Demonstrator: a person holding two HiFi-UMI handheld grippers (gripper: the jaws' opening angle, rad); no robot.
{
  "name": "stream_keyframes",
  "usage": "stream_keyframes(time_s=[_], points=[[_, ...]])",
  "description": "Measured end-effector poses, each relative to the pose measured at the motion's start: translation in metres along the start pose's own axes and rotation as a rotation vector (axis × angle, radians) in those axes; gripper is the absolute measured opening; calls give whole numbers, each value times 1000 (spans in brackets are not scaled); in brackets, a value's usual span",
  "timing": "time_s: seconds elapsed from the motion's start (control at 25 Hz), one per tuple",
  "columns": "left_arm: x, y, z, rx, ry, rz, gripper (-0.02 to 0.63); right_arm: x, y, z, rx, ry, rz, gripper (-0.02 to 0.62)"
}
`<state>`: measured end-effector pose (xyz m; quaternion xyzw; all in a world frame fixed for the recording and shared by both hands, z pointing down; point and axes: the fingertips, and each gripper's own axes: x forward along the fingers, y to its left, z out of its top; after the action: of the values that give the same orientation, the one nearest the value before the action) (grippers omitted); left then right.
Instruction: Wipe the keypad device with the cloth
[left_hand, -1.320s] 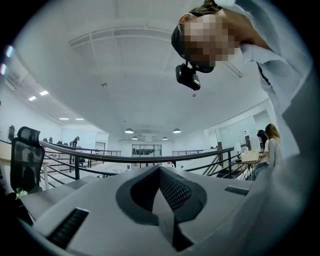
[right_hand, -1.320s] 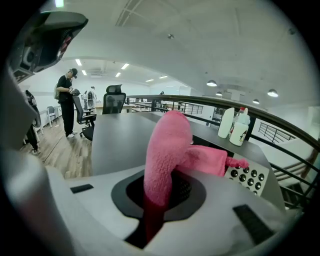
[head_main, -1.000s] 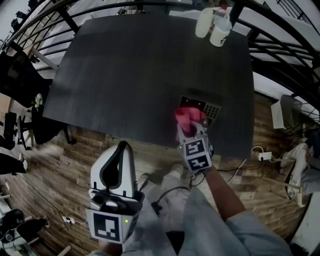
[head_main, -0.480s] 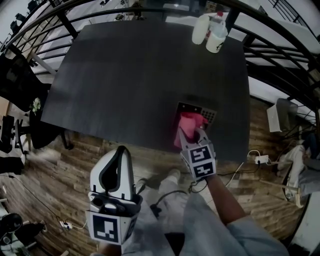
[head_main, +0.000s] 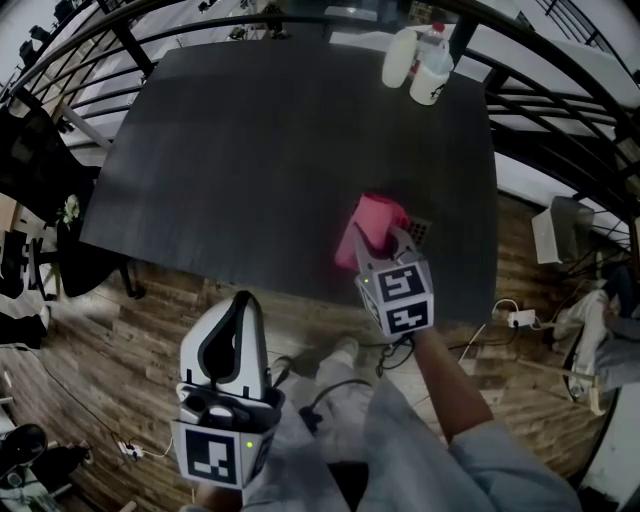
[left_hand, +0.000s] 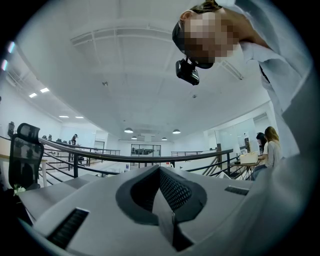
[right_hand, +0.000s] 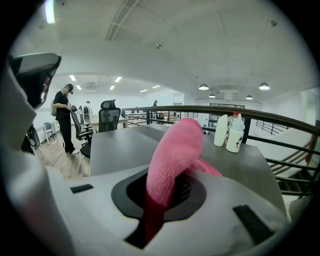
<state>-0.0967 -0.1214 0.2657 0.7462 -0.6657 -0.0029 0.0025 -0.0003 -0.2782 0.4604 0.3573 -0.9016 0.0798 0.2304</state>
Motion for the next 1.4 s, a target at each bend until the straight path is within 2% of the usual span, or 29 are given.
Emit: stream_keyframes(time_s=[0.32, 0.72, 1.4], points=[[1, -3, 1, 2, -1, -7, 8, 15, -18, 14, 29, 1, -17, 28], [2, -8, 2, -2, -4, -26, 8, 4, -41, -2, 83, 30, -70, 29], [15, -35, 2, -1, -6, -131, 8, -46, -86, -44, 155, 62, -216, 29]])
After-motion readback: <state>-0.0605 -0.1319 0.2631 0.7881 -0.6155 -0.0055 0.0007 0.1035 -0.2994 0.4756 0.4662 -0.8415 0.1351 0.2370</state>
